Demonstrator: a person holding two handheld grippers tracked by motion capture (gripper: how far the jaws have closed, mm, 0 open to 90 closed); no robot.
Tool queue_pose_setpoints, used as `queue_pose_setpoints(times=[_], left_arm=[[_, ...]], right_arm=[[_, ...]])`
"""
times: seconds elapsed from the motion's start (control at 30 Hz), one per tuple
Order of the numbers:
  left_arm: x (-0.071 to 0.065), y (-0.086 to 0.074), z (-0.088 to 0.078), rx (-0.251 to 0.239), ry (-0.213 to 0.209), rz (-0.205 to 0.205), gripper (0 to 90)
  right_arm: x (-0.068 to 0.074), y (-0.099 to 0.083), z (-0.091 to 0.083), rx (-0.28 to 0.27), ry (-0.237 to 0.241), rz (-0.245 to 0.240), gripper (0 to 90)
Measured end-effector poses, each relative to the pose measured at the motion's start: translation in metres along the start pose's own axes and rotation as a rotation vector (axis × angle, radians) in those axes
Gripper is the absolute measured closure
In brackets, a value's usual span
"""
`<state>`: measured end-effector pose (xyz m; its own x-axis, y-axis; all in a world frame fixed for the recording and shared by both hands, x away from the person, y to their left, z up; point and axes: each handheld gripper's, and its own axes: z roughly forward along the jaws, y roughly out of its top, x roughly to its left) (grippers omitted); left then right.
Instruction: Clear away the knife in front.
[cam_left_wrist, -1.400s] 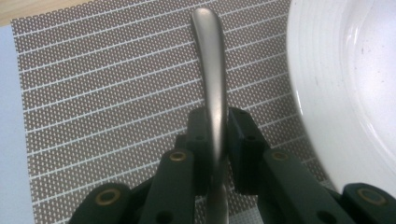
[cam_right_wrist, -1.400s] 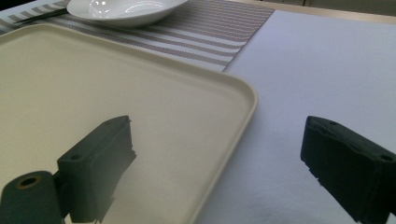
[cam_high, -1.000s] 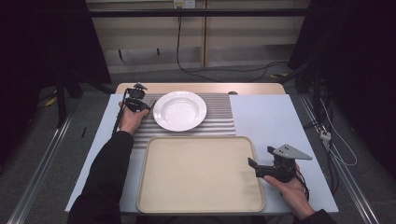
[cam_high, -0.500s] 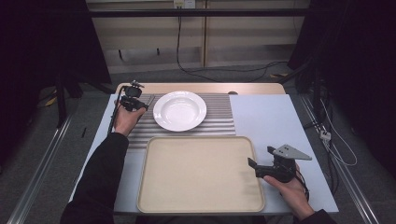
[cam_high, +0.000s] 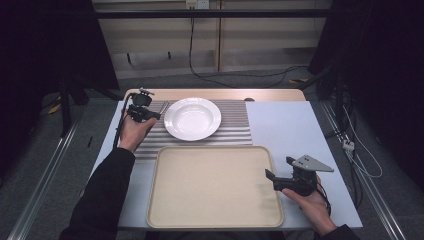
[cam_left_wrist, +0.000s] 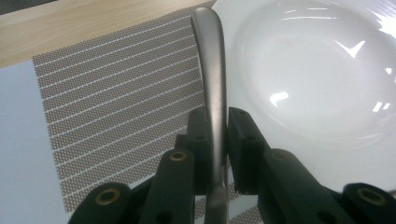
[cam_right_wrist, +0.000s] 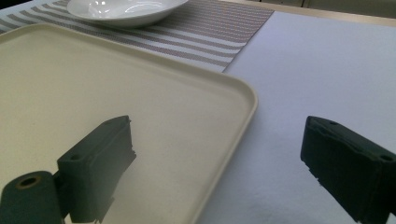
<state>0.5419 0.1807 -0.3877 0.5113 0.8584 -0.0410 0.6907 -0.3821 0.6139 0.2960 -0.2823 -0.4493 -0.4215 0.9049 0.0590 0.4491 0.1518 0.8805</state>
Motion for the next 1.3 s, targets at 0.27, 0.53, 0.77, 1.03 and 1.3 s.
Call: queue_pose_setpoints(times=[0.27, 0.53, 0.77, 1.03, 1.3], left_arm=[[-0.018, -0.004, -0.014, -0.009, -0.006, 0.037, 80.0], [-0.034, -0.006, -0.023, -0.013, -0.015, 0.076, 80.0], [-0.047, -0.012, -0.032, -0.022, -0.043, 0.101, 80.0], [-0.065, -0.023, -0.039, -0.011, -0.070, 0.126, 80.0], [-0.085, -0.033, -0.043, 0.011, -0.097, 0.164, 80.0]], right_arm=[[0.000, 0.000, 0.001, 0.001, 0.001, -0.002, 9.1], [-0.001, 0.000, 0.001, -0.001, 0.001, -0.004, 9.1], [0.000, 0.000, 0.001, 0.001, -0.002, -0.006, 9.1], [0.001, 0.001, 0.000, -0.001, 0.001, -0.011, 9.1], [0.001, 0.001, 0.001, 0.001, 0.003, -0.006, 9.1]])
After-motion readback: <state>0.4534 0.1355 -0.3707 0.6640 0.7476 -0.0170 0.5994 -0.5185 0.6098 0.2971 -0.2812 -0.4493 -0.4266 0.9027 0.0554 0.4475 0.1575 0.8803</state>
